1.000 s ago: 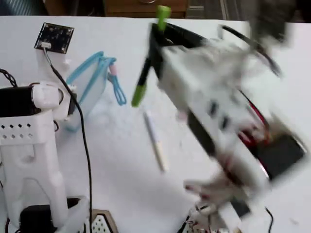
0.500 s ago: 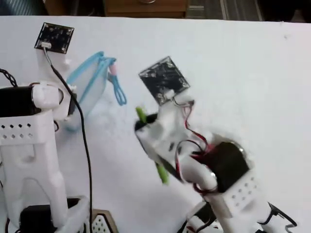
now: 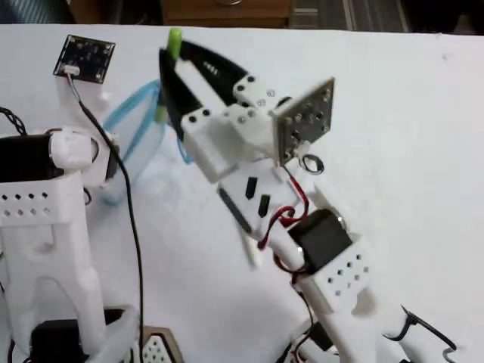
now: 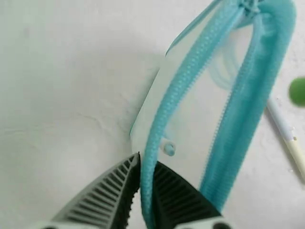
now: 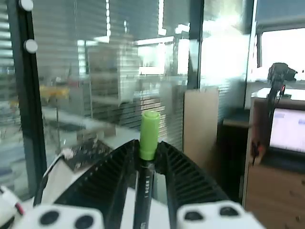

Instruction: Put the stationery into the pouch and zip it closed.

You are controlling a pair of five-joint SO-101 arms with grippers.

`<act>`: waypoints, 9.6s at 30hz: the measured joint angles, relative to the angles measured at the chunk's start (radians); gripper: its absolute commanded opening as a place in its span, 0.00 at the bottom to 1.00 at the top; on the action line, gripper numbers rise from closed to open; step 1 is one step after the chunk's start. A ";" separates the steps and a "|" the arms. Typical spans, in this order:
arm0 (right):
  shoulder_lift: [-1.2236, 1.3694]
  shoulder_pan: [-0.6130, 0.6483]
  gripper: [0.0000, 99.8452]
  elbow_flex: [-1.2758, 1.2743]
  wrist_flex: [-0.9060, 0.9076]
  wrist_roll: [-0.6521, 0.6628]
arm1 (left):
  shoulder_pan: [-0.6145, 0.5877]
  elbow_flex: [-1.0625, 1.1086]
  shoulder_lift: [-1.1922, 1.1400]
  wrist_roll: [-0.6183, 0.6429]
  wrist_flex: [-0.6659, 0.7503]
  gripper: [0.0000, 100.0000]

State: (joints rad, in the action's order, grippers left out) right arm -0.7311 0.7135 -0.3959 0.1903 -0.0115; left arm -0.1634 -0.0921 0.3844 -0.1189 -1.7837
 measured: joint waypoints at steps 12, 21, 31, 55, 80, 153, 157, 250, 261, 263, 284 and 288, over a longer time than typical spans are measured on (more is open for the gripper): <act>0.150 -0.032 0.02 -0.026 -0.183 0.002 | 0.000 0.000 0.000 0.000 0.000 0.02; 0.169 -0.002 0.02 -0.026 -0.183 0.002 | 0.000 0.000 0.000 0.000 0.000 0.02; 0.175 0.061 0.02 -0.084 -0.074 0.002 | 0.000 0.000 0.000 0.000 0.000 0.02; 0.175 0.002 0.11 0.026 0.161 0.002 | 0.000 0.000 0.000 0.000 0.000 0.02; 0.878 -0.118 0.24 0.295 1.063 0.123 | 0.000 0.000 -0.002 0.000 0.000 0.02; 0.094 0.169 0.02 0.061 1.540 0.031 | 0.000 0.000 -0.002 0.000 0.000 0.02; 0.087 0.152 0.02 0.032 1.384 0.051 | 0.000 0.000 -0.002 0.000 0.000 0.02; 0.420 -0.516 0.22 0.354 0.891 -0.018 | -0.003 0.000 -0.002 0.000 0.000 0.02; 0.973 -0.552 0.22 0.689 1.372 -0.227 | -0.003 0.000 -0.002 0.000 0.000 0.02; 1.079 -0.560 0.22 0.752 1.421 -0.276 | -0.003 0.000 -0.002 0.000 0.000 0.02; 1.677 -0.560 0.22 1.341 1.528 -0.549 | -0.003 0.000 -0.002 0.000 0.000 0.02; 1.751 -0.560 0.22 1.438 1.528 -0.598 | -0.003 0.000 -0.002 0.000 0.000 0.02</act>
State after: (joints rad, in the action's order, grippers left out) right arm 1.0196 0.1534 1.0418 1.7185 -0.6099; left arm -0.1665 -0.0921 0.3828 -0.1189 -1.7837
